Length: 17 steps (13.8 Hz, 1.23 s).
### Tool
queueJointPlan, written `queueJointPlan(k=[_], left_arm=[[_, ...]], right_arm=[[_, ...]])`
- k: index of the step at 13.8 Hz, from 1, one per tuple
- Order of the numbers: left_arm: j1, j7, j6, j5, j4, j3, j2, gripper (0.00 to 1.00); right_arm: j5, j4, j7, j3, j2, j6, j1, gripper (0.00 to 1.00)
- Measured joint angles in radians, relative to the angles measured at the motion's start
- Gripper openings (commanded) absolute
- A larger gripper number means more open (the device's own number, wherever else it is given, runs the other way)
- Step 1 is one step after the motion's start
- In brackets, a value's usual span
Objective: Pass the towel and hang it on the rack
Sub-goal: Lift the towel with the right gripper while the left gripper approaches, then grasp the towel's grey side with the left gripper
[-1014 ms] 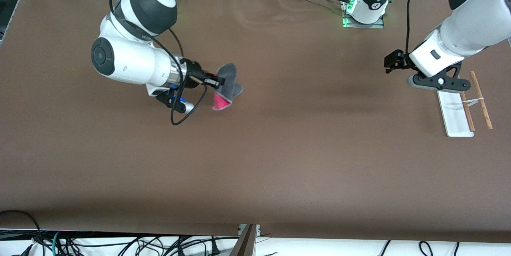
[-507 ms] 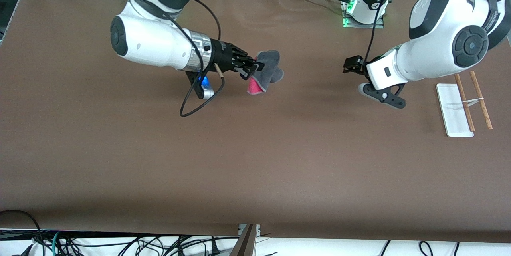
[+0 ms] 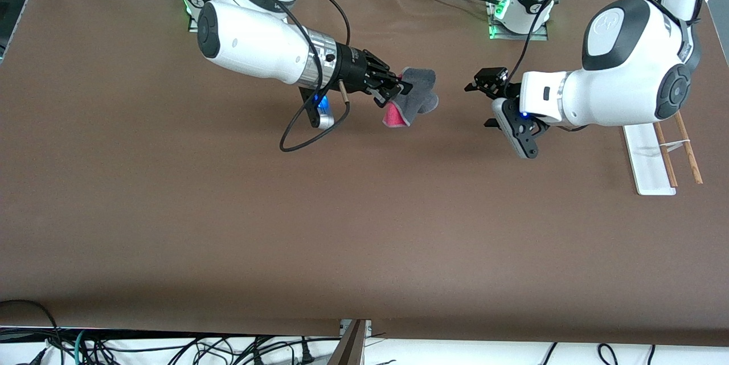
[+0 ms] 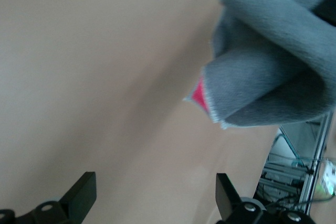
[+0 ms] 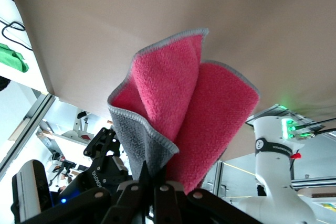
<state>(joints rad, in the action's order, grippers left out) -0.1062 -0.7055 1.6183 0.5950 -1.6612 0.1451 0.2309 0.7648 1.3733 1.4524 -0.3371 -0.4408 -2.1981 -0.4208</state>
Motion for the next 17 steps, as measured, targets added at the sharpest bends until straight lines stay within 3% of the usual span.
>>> queueJointPlan(k=[3, 5, 6, 8, 10, 11, 13, 15, 17], left_arm=[[0.000, -0.113, 0.008, 0.063, -0.039, 0.003, -0.007, 0.99], [-0.001, -0.154, 0.086, 0.107, -0.106, 0.017, -0.036, 0.87], [-0.002, -0.190, 0.129, 0.119, -0.132, 0.029, -0.045, 0.86], [-0.003, -0.264, 0.177, 0.183, -0.166, 0.039, -0.046, 0.71], [-0.003, -0.328, 0.188, 0.262, -0.185, 0.039, -0.042, 0.69], [-0.003, -0.344, 0.189, 0.278, -0.190, 0.039, -0.041, 0.57], [-0.003, -0.351, 0.190, 0.295, -0.191, 0.039, -0.041, 0.45], [-0.003, -0.357, 0.190, 0.317, -0.191, 0.039, -0.041, 0.44], [-0.003, -0.360, 0.190, 0.341, -0.191, 0.039, -0.041, 0.22]], right_arm=[[0.000, -0.007, 0.008, 0.000, 0.000, -0.011, -0.004, 0.00], [0.001, -0.016, 0.015, 0.000, 0.000, -0.011, -0.004, 0.00], [0.001, -0.018, 0.022, 0.000, 0.000, -0.011, -0.004, 0.00], [0.001, -0.020, 0.028, 0.000, 0.000, -0.011, -0.004, 0.00], [0.001, -0.021, 0.029, 0.000, 0.000, -0.011, -0.004, 0.00], [0.001, -0.021, 0.029, 0.000, 0.000, -0.011, -0.004, 0.00], [0.001, -0.021, 0.029, 0.000, 0.000, -0.011, -0.004, 0.00], [0.001, -0.021, 0.030, 0.000, 0.000, -0.011, -0.004, 0.00], [0.001, -0.021, 0.030, 0.000, 0.000, -0.011, -0.004, 0.00]])
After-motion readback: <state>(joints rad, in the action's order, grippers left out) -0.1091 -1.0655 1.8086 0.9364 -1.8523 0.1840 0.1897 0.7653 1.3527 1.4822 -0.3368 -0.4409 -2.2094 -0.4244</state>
